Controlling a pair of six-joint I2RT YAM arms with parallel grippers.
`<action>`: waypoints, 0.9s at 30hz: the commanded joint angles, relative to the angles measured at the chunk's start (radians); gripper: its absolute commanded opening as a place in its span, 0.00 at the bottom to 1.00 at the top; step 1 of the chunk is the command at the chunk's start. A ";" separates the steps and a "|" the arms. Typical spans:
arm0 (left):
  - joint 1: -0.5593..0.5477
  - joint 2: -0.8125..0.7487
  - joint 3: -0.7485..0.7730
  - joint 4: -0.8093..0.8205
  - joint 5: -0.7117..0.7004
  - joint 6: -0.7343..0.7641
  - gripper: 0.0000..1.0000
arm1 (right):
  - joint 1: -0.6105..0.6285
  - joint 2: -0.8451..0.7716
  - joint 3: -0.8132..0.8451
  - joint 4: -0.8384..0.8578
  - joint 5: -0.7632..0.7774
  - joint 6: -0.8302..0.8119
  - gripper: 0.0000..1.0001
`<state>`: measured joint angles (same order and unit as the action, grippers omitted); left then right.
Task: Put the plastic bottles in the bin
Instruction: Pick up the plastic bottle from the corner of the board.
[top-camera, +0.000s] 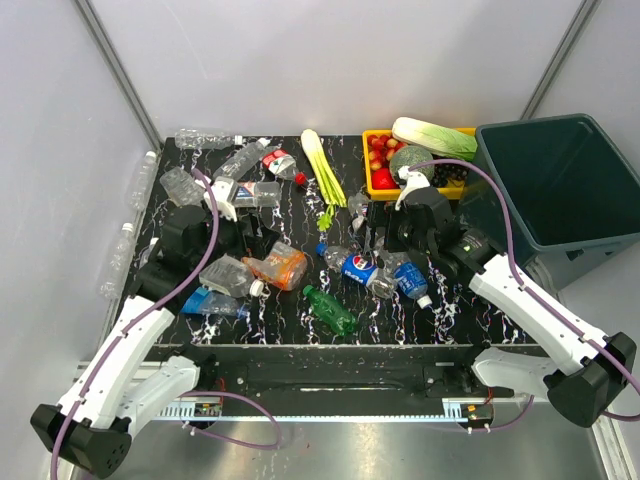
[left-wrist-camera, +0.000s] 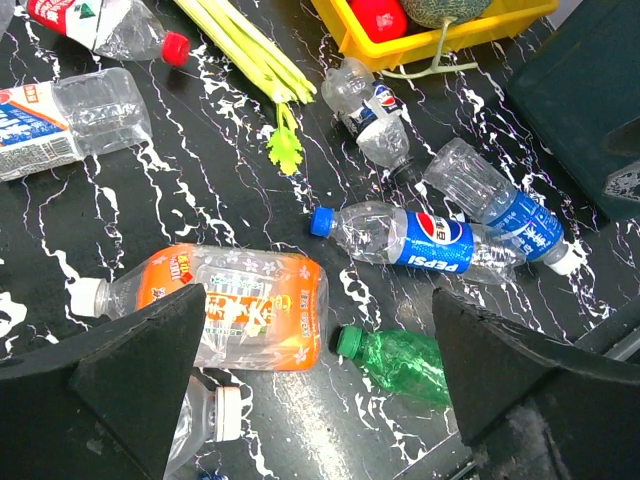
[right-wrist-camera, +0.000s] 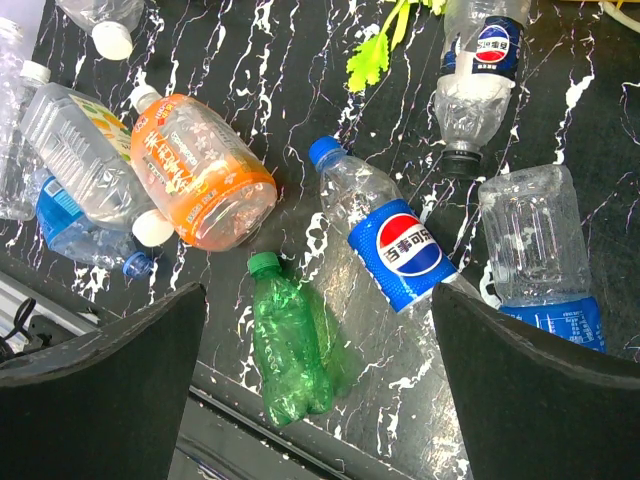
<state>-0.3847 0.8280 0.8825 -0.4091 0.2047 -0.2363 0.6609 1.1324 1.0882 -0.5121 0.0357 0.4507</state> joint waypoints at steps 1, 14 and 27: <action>0.003 -0.021 0.033 0.044 -0.036 -0.003 0.99 | 0.000 -0.034 -0.001 0.046 0.013 0.006 1.00; 0.000 -0.056 0.052 -0.011 -0.068 -0.015 0.99 | 0.002 0.004 0.002 0.034 -0.020 -0.044 0.99; 0.000 -0.276 -0.094 -0.014 -0.146 -0.009 0.99 | 0.022 0.168 -0.005 0.006 -0.284 -0.063 0.81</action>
<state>-0.3847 0.5774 0.8055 -0.4553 0.1188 -0.2390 0.6621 1.2446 1.0706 -0.5072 -0.1165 0.3801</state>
